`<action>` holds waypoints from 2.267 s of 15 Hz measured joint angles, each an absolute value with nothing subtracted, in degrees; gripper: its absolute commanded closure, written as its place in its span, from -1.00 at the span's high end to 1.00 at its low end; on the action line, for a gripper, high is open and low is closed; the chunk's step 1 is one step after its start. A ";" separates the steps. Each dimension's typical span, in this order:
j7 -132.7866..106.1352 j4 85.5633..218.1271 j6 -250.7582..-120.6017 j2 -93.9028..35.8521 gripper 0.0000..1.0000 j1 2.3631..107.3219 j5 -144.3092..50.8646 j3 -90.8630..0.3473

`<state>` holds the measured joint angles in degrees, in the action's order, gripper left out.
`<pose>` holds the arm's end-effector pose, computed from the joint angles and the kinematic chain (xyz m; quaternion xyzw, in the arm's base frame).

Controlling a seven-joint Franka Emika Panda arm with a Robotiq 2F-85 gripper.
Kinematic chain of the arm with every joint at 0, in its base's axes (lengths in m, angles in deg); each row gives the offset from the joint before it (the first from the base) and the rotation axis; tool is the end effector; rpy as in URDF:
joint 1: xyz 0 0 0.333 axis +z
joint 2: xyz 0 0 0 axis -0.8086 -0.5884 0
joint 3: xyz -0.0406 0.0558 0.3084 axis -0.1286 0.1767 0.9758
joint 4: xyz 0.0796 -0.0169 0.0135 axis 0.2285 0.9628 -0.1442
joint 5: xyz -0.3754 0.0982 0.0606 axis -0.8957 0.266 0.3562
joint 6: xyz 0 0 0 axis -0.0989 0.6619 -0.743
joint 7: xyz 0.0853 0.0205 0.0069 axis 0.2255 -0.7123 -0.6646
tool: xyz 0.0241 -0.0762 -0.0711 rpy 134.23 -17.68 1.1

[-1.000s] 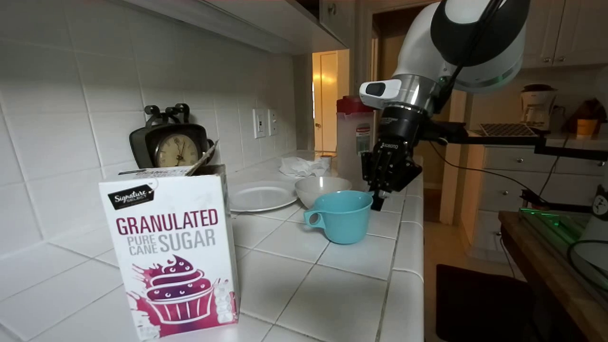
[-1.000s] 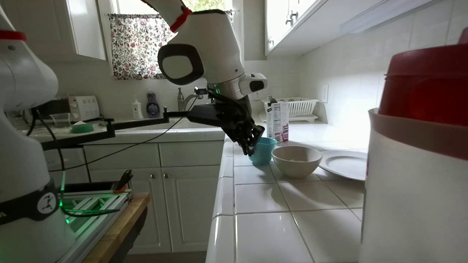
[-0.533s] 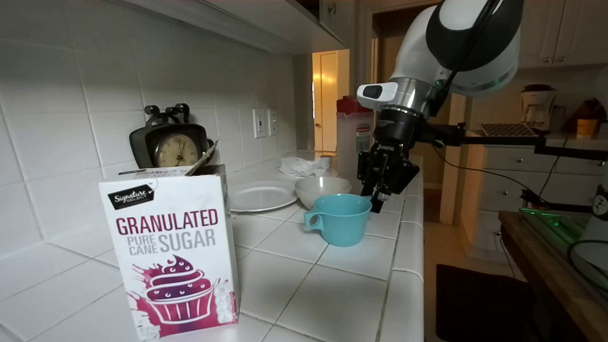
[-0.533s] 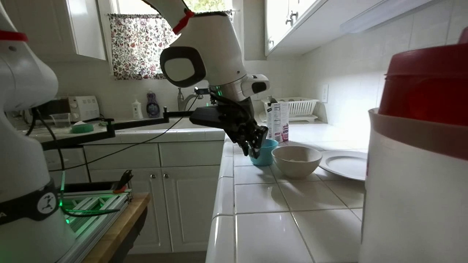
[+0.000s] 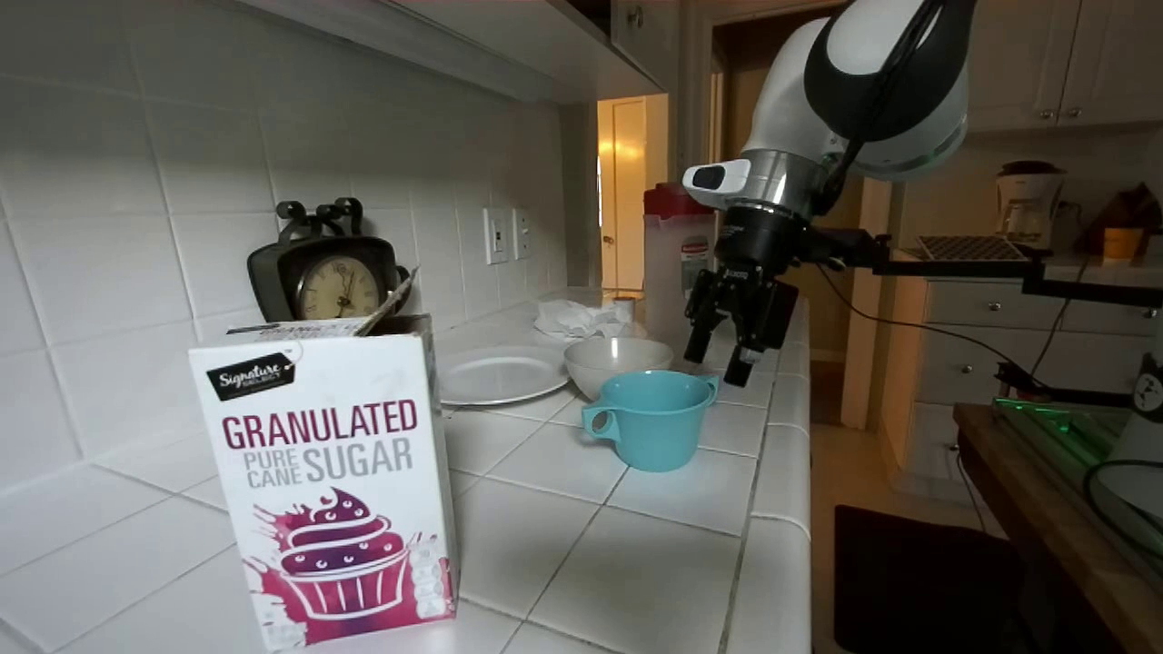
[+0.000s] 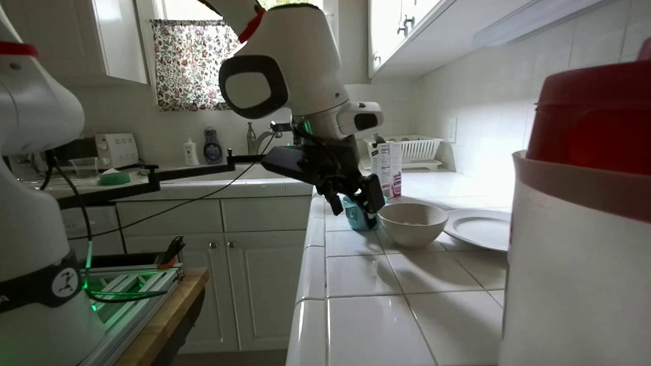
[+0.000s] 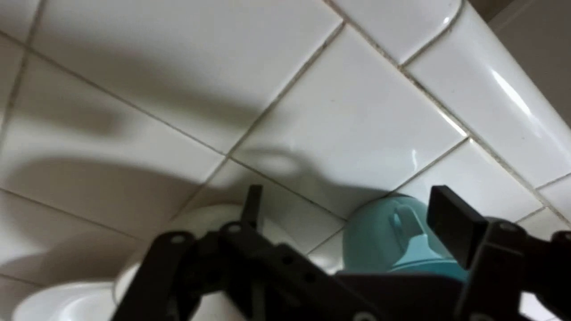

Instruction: Move the cup and bowl

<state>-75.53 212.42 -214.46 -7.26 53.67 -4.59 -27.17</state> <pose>0.4267 0.0687 0.2887 -0.9367 -0.2985 -0.1689 0.0699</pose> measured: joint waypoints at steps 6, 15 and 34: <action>-60.67 209.62 -205.40 -0.61 1.00 52.52 -11.28 -36.93; -41.39 204.11 -207.35 -8.28 1.00 55.51 -12.13 -41.52; -41.13 197.93 -208.66 -17.13 0.33 55.23 -11.03 -41.71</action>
